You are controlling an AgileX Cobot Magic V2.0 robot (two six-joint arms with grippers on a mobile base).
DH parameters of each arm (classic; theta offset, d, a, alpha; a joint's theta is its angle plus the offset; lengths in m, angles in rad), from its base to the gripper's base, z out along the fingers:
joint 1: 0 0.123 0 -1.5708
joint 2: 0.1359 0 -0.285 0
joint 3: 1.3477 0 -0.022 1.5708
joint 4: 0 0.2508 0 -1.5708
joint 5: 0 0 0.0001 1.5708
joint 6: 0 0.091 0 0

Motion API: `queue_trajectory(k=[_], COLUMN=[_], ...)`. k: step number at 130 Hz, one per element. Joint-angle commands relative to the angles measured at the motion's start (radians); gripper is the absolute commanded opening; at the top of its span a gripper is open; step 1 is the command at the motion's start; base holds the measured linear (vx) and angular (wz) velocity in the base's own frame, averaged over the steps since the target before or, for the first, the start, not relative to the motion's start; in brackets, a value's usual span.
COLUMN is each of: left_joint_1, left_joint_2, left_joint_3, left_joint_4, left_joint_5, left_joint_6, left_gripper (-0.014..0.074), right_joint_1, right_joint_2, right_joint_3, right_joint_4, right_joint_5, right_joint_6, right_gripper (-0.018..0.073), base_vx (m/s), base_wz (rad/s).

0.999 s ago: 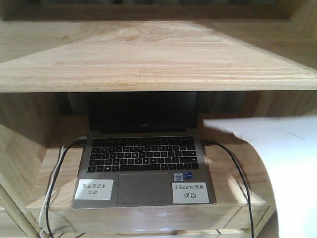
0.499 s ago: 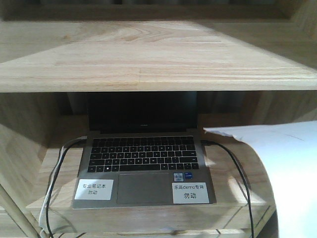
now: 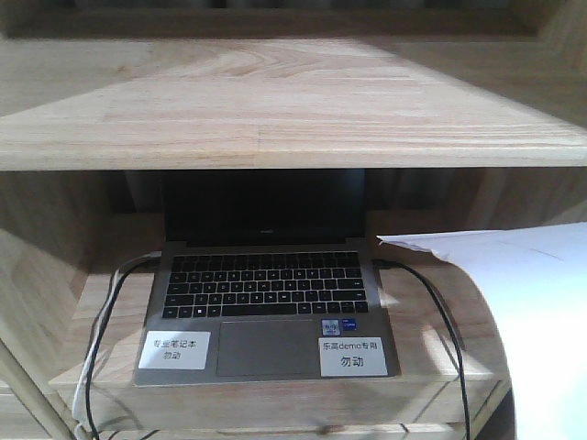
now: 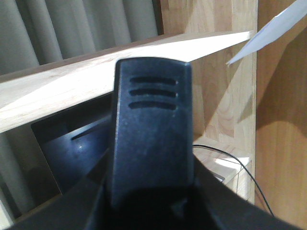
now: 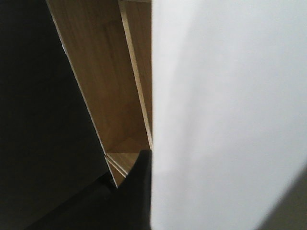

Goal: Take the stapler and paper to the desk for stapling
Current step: 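Grasp the paper edge with the right gripper and pull it off the shelf, then drive the base away from the shelf toward the desk holding both items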

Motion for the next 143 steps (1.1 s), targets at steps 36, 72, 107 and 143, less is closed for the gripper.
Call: queue_trajectory(k=[36,72,107,143], left_joint_1=[0.001,0.001,0.001,0.001], left_joint_2=[0.02,0.02,0.02,0.02], left_joint_3=[-0.024,-0.024,-0.024,-0.024], left_joint_4=[-0.025,-0.025,-0.025,-0.025], left_joint_5=[-0.115,-0.115,-0.115,-0.115], left_joint_6=[0.0,0.0,0.0,0.0], left_gripper=[-0.0006,-0.0006,-0.0006,-0.0006], right_joint_1=[-0.006,-0.006,-0.006,-0.006], right_joint_2=[0.012,0.012,0.012,0.012], right_joint_3=[-0.028,-0.028,-0.028,-0.028], right_joint_4=[-0.022,-0.023,-0.023,-0.023], right_joint_5=[-0.039,-0.039,-0.039,-0.039], right_joint_6=[-0.015,-0.015,-0.015,-0.015], right_gripper=[-0.0006,-0.0006,-0.0006,-0.0006], base_vx=[-0.01,-0.04,-0.08,-0.12], base_wz=[0.03,0.15,0.31,0.48])
